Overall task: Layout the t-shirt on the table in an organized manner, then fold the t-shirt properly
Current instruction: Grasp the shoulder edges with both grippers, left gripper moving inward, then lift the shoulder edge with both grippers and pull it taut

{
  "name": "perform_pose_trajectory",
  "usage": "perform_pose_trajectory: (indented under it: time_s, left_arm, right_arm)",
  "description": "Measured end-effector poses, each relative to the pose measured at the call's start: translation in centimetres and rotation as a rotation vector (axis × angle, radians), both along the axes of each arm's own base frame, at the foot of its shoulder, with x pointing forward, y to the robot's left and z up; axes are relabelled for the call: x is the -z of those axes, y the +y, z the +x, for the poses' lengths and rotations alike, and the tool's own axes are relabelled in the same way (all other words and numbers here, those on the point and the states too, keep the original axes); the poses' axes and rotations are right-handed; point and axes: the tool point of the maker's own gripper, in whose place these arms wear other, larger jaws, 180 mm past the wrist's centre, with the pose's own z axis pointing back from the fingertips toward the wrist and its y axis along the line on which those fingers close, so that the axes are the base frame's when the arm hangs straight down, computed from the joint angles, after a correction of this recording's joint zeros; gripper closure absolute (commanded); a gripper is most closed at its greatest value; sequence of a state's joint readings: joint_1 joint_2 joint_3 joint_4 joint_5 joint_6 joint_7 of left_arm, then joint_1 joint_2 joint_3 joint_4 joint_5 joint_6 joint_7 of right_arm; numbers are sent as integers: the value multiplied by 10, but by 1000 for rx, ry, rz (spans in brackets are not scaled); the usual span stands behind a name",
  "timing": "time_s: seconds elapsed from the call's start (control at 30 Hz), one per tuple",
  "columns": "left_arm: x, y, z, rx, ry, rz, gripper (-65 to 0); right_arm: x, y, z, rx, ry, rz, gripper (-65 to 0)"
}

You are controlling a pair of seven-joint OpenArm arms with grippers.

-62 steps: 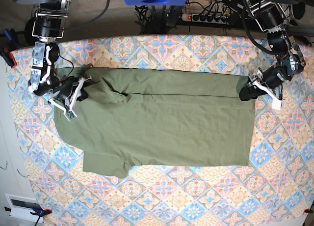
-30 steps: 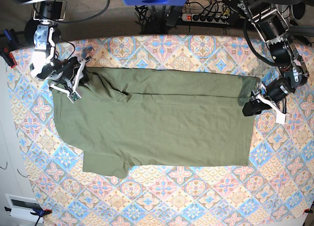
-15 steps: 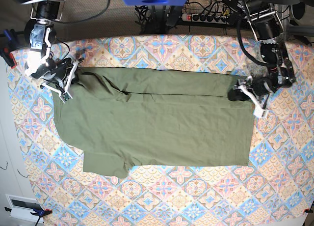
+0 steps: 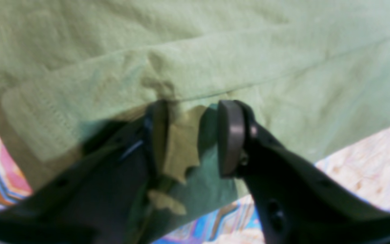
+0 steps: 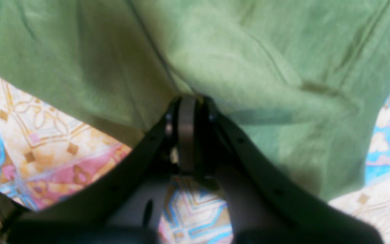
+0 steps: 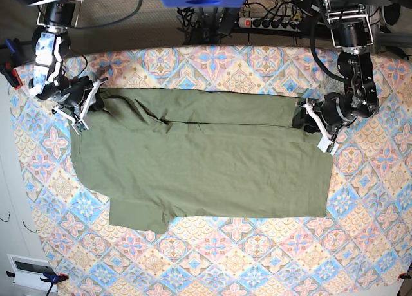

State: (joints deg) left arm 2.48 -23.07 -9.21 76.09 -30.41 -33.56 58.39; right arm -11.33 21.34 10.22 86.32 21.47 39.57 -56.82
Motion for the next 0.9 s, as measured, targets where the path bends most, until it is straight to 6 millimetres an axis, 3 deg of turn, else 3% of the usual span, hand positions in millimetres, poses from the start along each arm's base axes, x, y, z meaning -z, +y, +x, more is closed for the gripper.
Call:
perform_pose_trajectory:
  time_s: [0.33,0.5,0.77,0.9]
  left_arm:
    - [7,8,-29,54,16,2,-142]
    - [9,15,-40,40,17,-3,-76]
    - [2,9,-74,109,14,56,-78]
    - [-3,22,-82,71,48,60,-152]
  right_arm:
    - [2,-8,-19,-11,14,0,-41]
    - [1,-8,-26,-20,15,-14,-41]
    - [-7,-11,-50,-107,72,-126,-41]
    - [-17,-25,-55,-77,78,-177,-42]
